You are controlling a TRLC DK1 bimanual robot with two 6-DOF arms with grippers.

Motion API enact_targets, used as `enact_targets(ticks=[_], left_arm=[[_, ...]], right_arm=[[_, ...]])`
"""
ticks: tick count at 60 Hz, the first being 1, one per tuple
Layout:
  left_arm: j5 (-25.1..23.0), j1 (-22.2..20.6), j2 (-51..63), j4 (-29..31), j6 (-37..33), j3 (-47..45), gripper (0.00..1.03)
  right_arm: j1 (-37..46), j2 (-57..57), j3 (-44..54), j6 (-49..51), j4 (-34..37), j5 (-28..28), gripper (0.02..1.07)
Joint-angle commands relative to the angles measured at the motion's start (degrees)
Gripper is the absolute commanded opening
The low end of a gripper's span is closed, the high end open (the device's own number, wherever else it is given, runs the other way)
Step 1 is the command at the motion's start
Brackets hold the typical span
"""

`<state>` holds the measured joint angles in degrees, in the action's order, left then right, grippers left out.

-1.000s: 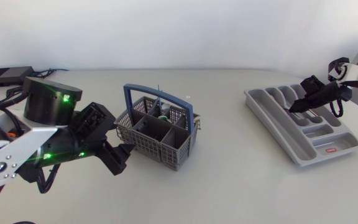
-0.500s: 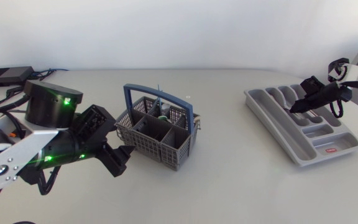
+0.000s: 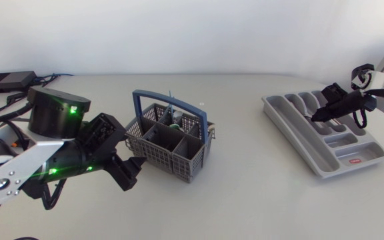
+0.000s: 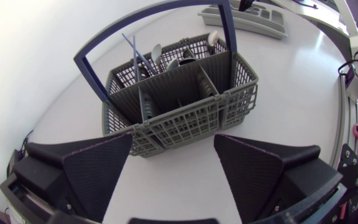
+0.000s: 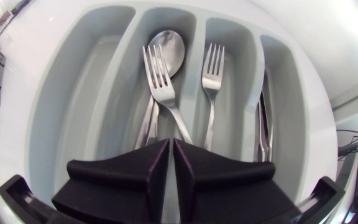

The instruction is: Unload the cutlery basket into the drawer organizer.

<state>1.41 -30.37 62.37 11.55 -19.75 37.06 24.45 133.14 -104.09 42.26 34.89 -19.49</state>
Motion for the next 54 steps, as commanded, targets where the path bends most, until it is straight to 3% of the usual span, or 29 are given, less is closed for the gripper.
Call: enact_targets(ticks=[1,8,10,13,17,54], left_arm=[[-0.1,-0.6,1.1,-0.7,-0.6,-1.8,0.92],[-0.1,-0.6,1.1,-0.7,-0.6,-1.8,0.92],[-0.1,-0.6,1.2,-0.7,-0.6,-1.8,0.92],[-0.1,-0.6,1.2,-0.7,-0.6,-1.8,0.92],[-0.1,-0.6,1.2,-0.7,-0.6,-1.8,0.92],[-0.1,-0.7,2.1,-1.0,-0.7,-1.6,0.92]], right_arm=[[0.0,-0.9,2.6,1.0,0.3,0.3,0.12],[0.0,-2.1,2.5,1.0,-0.6,0.0,0.16],[-0.1,-2.4,2.4,1.0,-0.6,-0.1,0.21],[-0.4,-2.9,2.4,1.0,-0.6,-0.2,0.4],[-0.6,-3.1,2.2,1.0,-0.8,-0.2,0.5],[-2.4,1.8,-4.2,0.4,-0.9,-0.2,0.5]])
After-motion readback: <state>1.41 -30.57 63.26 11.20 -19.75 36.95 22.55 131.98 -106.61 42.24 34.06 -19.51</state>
